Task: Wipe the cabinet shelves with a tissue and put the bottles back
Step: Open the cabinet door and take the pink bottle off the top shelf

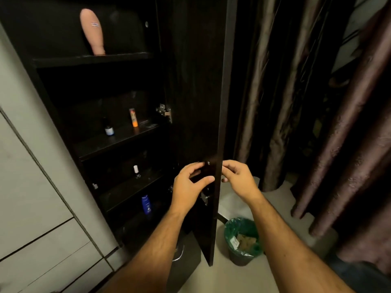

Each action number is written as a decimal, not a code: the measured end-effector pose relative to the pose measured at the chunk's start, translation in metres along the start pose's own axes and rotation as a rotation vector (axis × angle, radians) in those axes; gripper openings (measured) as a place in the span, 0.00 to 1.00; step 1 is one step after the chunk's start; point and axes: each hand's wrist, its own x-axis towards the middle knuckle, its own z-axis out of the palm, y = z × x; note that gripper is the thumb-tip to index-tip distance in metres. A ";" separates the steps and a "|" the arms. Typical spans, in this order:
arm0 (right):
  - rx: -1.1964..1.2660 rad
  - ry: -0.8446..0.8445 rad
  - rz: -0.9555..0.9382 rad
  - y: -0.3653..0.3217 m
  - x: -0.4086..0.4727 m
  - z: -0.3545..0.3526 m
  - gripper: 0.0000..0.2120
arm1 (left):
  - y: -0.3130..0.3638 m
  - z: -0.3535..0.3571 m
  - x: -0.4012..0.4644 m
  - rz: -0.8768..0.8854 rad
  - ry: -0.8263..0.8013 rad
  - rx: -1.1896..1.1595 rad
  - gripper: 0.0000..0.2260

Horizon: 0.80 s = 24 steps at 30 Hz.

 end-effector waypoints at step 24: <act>0.048 -0.011 0.101 0.035 0.071 -0.101 0.09 | -0.015 0.108 0.056 -0.006 -0.078 0.198 0.22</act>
